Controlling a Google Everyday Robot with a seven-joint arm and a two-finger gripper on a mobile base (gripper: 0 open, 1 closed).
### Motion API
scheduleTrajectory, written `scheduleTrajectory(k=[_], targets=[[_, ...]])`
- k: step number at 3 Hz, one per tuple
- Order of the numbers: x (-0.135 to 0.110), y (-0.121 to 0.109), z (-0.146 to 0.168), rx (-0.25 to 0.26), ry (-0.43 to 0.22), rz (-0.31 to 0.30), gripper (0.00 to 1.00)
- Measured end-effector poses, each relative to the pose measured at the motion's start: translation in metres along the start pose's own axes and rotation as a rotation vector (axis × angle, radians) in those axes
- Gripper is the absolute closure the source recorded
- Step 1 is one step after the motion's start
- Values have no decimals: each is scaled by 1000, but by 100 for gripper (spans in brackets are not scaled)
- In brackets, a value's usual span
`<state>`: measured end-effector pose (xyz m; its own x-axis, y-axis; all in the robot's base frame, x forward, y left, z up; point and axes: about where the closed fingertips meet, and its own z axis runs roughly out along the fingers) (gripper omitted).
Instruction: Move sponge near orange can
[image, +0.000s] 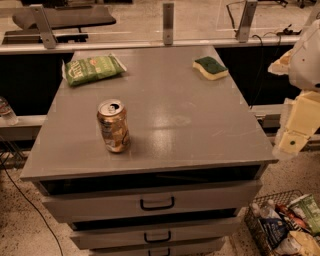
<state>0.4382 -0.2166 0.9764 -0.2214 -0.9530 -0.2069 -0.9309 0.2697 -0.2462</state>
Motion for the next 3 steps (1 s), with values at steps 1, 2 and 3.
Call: scheduleTrajectory(k=[1, 2, 3], targets=[[0, 0, 0, 0, 0, 0, 0], [-6, -24, 19, 0, -77, 17, 0], [-27, -68, 58, 17, -198, 55, 0]])
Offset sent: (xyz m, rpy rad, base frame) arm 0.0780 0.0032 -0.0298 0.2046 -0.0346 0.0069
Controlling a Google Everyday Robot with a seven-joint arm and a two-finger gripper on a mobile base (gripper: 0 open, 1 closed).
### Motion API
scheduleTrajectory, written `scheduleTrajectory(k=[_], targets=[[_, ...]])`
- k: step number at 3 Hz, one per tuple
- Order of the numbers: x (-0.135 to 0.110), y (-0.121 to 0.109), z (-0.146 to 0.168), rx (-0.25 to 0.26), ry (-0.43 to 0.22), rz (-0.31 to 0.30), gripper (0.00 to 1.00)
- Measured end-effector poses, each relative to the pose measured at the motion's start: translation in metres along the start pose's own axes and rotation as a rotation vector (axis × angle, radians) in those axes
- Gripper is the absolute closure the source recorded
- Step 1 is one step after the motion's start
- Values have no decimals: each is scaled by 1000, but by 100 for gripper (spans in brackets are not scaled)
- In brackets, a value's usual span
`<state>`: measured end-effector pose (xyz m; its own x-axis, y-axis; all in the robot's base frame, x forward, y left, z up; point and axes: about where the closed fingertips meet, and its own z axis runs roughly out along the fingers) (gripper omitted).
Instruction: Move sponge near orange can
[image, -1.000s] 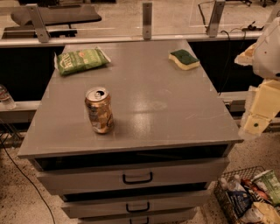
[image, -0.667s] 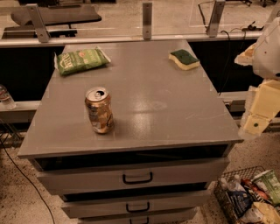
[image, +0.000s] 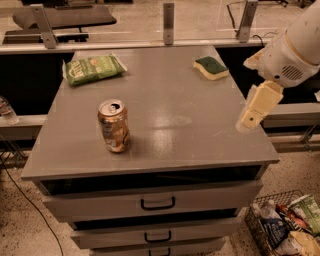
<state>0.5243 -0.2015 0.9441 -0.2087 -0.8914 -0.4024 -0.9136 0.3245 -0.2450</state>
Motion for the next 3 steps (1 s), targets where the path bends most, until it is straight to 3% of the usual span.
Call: scheduleTrajectory(k=[1, 2, 3], targets=[[-26, -57, 49, 63, -148, 32, 0], [-44, -94, 79, 91, -231, 28, 0], [-45, -101, 85, 95, -245, 31, 0]])
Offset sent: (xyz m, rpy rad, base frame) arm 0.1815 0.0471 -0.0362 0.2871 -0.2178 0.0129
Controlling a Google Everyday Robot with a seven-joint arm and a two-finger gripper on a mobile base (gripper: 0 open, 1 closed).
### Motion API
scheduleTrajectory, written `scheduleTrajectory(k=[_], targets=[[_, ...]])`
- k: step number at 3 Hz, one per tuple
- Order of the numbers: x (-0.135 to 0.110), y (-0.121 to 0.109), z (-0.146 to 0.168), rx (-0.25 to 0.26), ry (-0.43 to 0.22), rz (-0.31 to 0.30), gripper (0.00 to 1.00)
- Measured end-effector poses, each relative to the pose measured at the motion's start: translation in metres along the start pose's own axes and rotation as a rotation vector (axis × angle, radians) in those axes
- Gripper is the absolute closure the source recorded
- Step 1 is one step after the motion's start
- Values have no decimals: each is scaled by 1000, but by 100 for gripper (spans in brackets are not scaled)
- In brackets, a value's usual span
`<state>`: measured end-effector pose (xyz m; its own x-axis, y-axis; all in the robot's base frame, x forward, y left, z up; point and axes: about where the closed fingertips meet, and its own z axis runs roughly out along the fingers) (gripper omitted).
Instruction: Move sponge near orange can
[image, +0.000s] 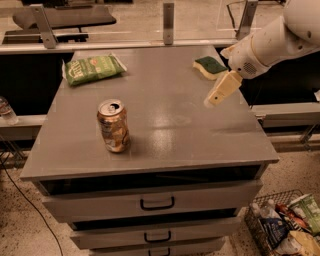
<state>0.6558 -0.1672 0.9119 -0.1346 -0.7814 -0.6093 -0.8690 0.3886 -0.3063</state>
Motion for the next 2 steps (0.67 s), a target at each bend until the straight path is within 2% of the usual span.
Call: scheduleTrajectory(k=[1, 2], targets=[[1, -3, 1, 17, -11, 9, 0], [16, -27, 4, 104, -53, 89, 0]])
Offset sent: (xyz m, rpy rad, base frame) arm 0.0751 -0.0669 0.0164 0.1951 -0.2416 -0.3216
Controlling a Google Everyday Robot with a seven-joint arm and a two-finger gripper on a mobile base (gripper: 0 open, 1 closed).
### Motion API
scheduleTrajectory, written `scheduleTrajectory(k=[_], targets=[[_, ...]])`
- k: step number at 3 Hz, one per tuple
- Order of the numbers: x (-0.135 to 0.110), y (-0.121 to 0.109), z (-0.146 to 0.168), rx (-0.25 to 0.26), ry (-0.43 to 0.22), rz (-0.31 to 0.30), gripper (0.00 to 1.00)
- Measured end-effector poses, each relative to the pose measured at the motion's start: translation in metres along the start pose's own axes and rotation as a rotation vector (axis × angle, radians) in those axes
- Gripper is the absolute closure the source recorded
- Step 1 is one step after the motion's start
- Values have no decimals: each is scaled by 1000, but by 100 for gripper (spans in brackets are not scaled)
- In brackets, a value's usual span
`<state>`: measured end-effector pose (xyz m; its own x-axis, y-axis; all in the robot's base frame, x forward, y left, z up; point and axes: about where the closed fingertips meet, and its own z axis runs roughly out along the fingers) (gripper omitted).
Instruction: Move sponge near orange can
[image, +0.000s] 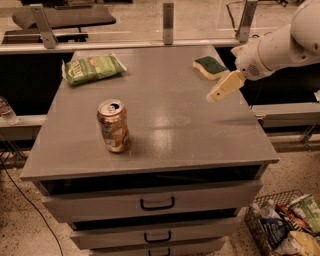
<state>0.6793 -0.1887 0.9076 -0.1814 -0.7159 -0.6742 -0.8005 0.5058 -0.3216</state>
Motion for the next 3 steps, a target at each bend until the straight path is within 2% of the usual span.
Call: scheduleTrajectory(k=[1, 2, 3], targets=[[9, -48, 9, 136, -95, 99, 0], [22, -87, 30, 186, -168, 201, 0], [35, -112, 60, 182, -199, 294, 0]])
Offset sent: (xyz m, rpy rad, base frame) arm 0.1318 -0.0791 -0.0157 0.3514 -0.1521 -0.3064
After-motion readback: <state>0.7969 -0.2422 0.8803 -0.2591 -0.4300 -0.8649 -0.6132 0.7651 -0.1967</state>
